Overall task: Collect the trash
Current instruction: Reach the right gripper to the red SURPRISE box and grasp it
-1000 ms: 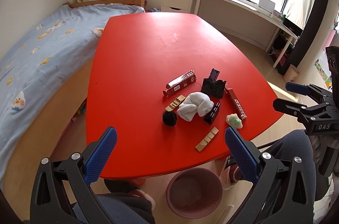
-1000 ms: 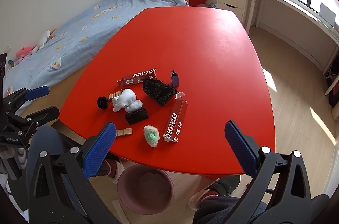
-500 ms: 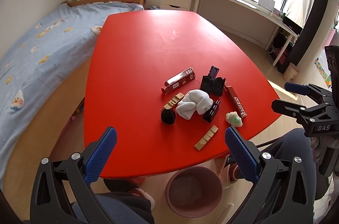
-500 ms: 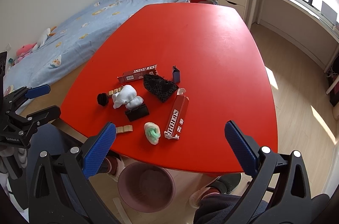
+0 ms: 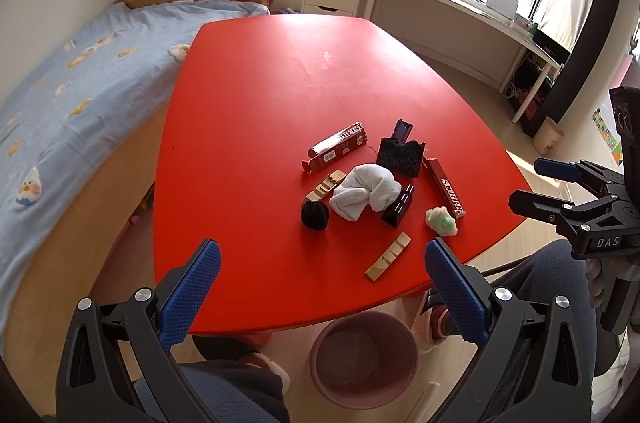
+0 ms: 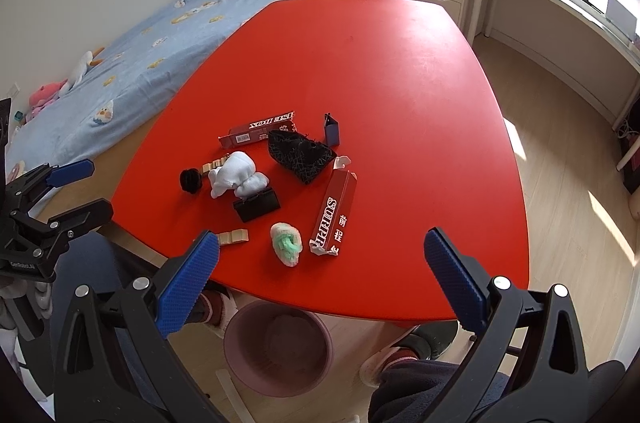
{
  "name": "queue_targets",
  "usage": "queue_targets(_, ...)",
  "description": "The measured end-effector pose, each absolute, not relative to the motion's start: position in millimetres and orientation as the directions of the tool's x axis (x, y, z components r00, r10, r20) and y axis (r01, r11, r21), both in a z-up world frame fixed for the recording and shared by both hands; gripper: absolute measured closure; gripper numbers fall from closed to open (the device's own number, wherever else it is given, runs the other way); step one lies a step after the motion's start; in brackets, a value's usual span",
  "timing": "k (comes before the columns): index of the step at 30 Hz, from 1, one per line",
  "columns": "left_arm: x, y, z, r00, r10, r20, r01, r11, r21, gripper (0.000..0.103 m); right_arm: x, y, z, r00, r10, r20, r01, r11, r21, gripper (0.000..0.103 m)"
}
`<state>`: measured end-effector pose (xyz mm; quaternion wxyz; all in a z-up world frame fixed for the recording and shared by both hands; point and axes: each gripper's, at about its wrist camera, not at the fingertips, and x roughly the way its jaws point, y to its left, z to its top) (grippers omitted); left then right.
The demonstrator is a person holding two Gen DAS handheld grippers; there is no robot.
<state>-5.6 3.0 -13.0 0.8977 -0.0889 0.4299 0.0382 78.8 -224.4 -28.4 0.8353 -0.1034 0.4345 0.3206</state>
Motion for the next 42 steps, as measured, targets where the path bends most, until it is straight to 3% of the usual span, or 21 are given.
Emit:
queue_targets(23,53.7,19.0,-64.6,0.504,-0.021,-0.864,-0.128,0.987,-0.099,0.005,144.1,-193.7,-79.7,0.340,0.320,-0.884,-0.580,0.812,0.071,0.003)
queue_targets(26,58.1,21.6,-70.0,0.497,-0.020,-0.867,-0.130,0.987,-0.097,0.006,146.0,-190.4,-86.6,0.327,0.305,-0.894,-0.580,0.812,0.065,0.016)
queue_targets(28,60.5,22.1,-72.4,0.494,-0.022,-0.869,-0.130,0.986,-0.100,0.006,147.4,-188.8,-90.0,0.318,0.305,-0.898,-0.581,0.811,0.069,0.018)
queue_targets(30,61.7,20.5,-73.2,0.499,-0.023,-0.866,-0.126,0.987,-0.099,0.009,148.1,-187.9,-93.3,0.316,0.303,-0.899,-0.584,0.809,0.067,0.026)
queue_targets(34,65.6,18.6,-77.5,0.496,-0.032,-0.868,-0.120,0.987,-0.105,0.031,148.0,-185.4,-98.1,0.303,0.302,-0.904,-0.592,0.803,0.069,0.038)
queue_targets(42,65.4,14.2,-78.2,0.502,-0.056,-0.863,-0.110,0.986,-0.128,0.065,148.7,-183.9,-100.1,0.298,0.311,-0.903,-0.606,0.792,0.073,0.080)
